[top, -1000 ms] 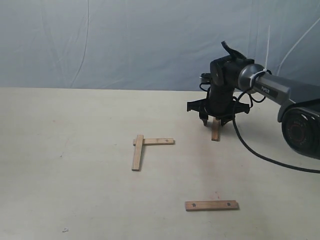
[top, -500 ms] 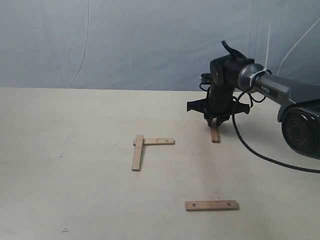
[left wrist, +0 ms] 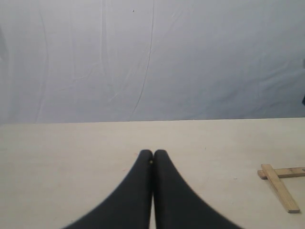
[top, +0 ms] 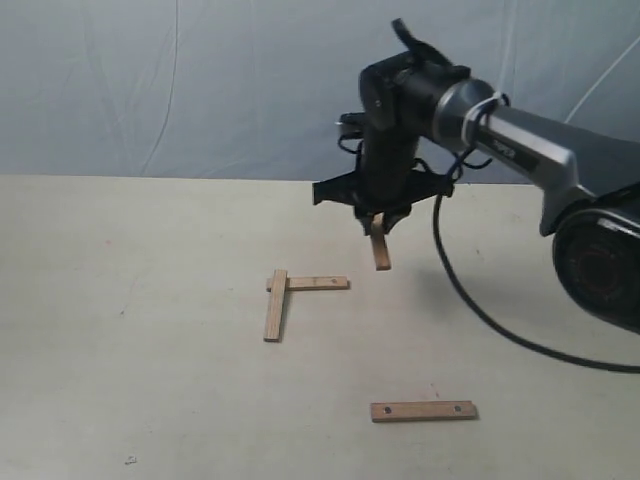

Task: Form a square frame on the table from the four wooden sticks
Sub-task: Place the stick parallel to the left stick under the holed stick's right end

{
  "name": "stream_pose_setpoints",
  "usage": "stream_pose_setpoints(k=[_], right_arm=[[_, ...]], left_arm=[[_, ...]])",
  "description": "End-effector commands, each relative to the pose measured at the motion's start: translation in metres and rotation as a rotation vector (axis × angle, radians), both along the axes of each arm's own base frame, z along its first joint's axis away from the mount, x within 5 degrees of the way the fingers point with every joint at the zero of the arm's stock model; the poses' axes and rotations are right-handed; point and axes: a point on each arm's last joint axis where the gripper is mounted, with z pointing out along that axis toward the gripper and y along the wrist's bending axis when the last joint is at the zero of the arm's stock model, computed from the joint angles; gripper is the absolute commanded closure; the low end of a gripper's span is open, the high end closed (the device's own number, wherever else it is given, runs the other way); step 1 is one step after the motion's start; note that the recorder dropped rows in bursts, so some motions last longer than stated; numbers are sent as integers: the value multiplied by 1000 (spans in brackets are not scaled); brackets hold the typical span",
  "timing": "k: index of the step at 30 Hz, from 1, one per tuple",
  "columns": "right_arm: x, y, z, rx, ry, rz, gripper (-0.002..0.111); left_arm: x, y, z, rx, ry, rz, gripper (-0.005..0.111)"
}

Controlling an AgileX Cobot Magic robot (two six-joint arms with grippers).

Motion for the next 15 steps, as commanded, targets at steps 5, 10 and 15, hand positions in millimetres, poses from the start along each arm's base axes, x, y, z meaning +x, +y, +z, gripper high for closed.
stream_pose_setpoints(k=[5,10,15], right_arm=[[-40,47,-17,-20,35,29,108],[-44,51,-32,5,34,3,108],[-44,48,-42,-10,11,-34,108]], left_arm=[[0,0,-1,1,-4,-7,107],[0,0,-1,31,-7,-5,107],[0,0,-1,31,-7,-5,107]])
